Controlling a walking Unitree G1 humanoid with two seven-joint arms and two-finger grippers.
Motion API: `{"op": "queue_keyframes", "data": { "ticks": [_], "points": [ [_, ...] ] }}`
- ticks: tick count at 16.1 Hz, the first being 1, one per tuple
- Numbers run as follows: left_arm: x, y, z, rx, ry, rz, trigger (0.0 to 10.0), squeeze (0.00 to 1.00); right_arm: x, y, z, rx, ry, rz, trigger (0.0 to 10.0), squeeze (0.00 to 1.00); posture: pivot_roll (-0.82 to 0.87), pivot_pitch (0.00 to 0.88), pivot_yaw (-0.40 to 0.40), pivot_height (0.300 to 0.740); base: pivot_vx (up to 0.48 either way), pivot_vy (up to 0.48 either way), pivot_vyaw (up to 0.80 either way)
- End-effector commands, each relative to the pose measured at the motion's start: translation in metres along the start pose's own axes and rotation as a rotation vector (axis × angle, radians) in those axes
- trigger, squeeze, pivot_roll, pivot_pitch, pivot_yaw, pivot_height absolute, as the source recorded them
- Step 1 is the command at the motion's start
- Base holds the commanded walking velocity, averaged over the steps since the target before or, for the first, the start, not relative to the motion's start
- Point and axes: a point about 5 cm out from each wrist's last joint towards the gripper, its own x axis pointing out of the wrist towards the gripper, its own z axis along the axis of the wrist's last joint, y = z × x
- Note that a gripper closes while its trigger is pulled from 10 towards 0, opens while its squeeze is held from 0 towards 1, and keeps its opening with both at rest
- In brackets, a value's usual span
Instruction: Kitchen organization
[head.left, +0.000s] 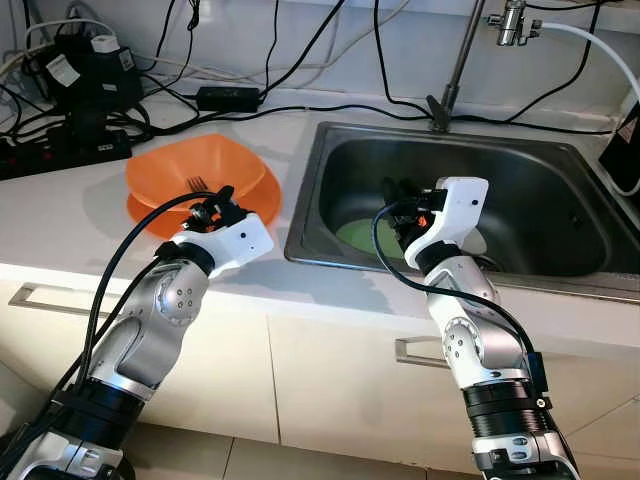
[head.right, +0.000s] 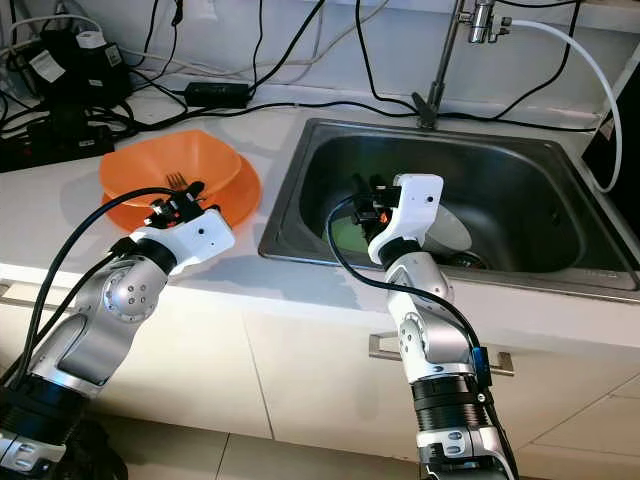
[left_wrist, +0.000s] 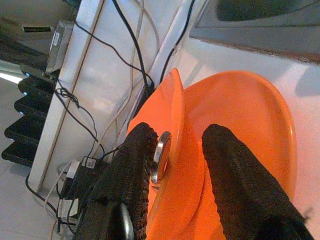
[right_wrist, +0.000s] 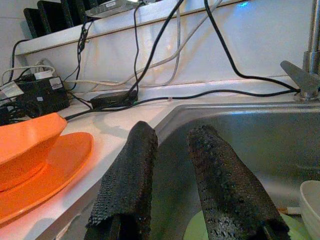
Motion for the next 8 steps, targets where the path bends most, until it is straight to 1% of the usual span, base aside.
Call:
{"op": "queue_keyframes", "data": {
  "ticks": [1,8],
  "points": [
    [0.0024,0.0051,0.0019,0.005,0.000,0.023,0.0,0.00,0.0010,-0.0031,0.0068,-0.006,-0.018,-0.012,10.0,0.00,0.07,0.040,-0.016,0.740,0.000,0.000,0.00],
    [0.0015,0.0073,0.0038,0.006,-0.007,0.037,0.0,0.00,0.0016,-0.0043,0.0047,-0.004,-0.013,-0.022,10.0,0.00,0.07,0.038,-0.018,0.740,0.000,0.000,0.00]
  ]
}}
